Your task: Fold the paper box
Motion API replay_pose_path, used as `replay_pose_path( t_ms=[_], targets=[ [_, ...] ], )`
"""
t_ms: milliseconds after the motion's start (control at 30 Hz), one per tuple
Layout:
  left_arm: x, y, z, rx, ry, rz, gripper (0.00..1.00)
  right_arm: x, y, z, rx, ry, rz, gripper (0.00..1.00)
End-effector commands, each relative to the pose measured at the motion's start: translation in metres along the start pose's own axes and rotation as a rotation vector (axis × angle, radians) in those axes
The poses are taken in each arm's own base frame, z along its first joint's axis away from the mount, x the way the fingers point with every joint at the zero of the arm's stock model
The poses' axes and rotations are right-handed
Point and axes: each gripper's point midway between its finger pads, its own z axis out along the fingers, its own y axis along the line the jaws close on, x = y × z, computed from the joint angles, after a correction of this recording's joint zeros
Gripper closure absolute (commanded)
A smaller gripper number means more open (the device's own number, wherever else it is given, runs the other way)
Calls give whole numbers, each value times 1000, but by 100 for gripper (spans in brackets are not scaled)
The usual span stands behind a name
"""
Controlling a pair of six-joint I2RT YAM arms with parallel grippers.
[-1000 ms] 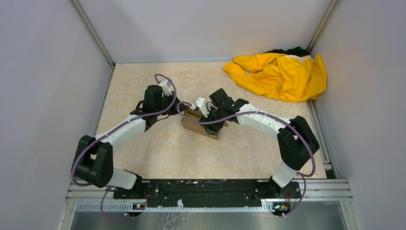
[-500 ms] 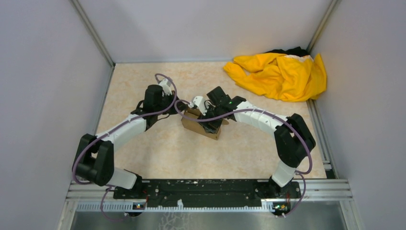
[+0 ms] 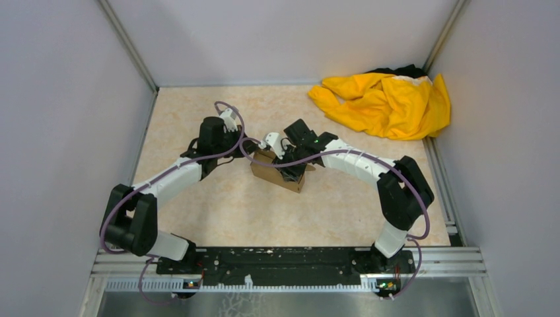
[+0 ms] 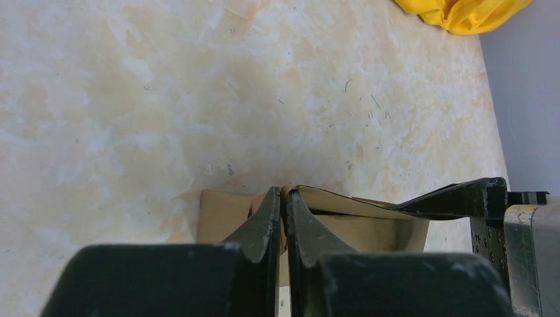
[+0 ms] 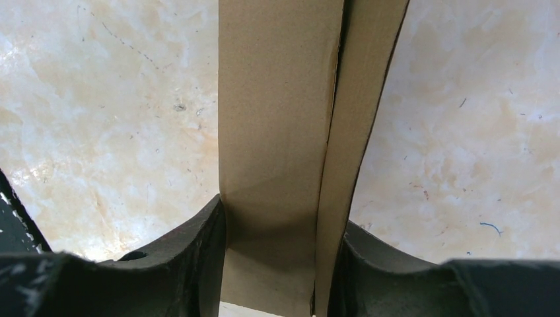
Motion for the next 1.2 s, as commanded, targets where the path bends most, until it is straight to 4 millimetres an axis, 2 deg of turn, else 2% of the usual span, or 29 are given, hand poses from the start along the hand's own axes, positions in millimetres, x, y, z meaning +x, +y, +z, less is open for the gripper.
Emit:
replay_pose_path(
  t_ms=[0, 300, 467, 500, 567, 633, 733, 900, 1033, 1167],
  targets=[
    [36, -15, -4, 83, 143, -6, 92, -23, -16, 12, 52, -55, -65, 68],
    [47, -10, -5, 84, 166, -4, 94, -20, -16, 12, 42, -50, -58, 68],
    [45, -9, -10, 80, 155, -15, 94, -21, -21, 11, 60, -57, -45, 67],
    [43, -9, -11, 78, 150, -16, 94, -21, -21, 12, 64, -56, -44, 65],
    [40, -10, -13, 74, 137, -14, 94, -23, -23, 10, 75, -69, -43, 54],
    [37, -9, -13, 63, 129, -9, 94, -28, -24, 8, 77, -91, -48, 35],
    [37, -7, -12, 58, 132, -10, 94, -38, -21, 5, 57, -121, -58, 25],
    [37, -6, -9, 66, 132, -11, 94, -54, -15, 0, 12, -157, -77, 3],
    [33, -8, -10, 73, 121, -3, 94, -60, -11, -1, -15, -169, -90, 1],
    [31, -9, -10, 76, 116, 3, 94, -57, -11, 3, -23, -146, -100, 2]
  ],
)
